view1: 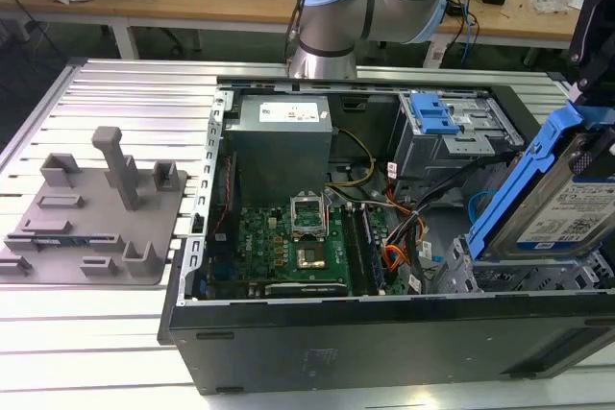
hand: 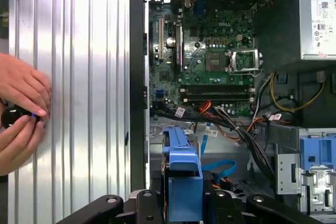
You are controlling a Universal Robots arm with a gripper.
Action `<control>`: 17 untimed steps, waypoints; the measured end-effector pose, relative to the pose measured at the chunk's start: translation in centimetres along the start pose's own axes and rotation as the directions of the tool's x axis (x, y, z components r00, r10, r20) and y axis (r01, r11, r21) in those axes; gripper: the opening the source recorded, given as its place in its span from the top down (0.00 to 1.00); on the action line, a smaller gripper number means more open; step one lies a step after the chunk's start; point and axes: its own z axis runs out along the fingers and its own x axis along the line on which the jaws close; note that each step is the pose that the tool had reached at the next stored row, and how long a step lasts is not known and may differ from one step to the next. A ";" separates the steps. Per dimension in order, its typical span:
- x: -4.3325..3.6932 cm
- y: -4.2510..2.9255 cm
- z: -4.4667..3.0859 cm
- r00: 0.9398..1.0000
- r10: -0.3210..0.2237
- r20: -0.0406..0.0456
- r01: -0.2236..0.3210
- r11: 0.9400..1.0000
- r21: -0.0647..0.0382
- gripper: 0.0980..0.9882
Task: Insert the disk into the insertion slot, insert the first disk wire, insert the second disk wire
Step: 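Insert the disk into the insertion slot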
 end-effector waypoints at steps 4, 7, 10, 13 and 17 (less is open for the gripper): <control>0.16 0.01 -0.01 1.000 -0.005 0.010 0.005 1.000 0.002 0.70; 0.18 0.01 0.02 1.000 -0.005 0.010 0.005 1.000 0.007 0.70; 0.18 0.00 0.08 1.000 -0.006 0.010 0.005 1.000 0.014 0.70; 0.22 -0.04 0.13 1.000 -0.005 0.010 0.005 1.000 0.014 0.70; 0.23 -0.30 0.19 1.000 -0.002 0.010 0.001 1.000 0.014 0.70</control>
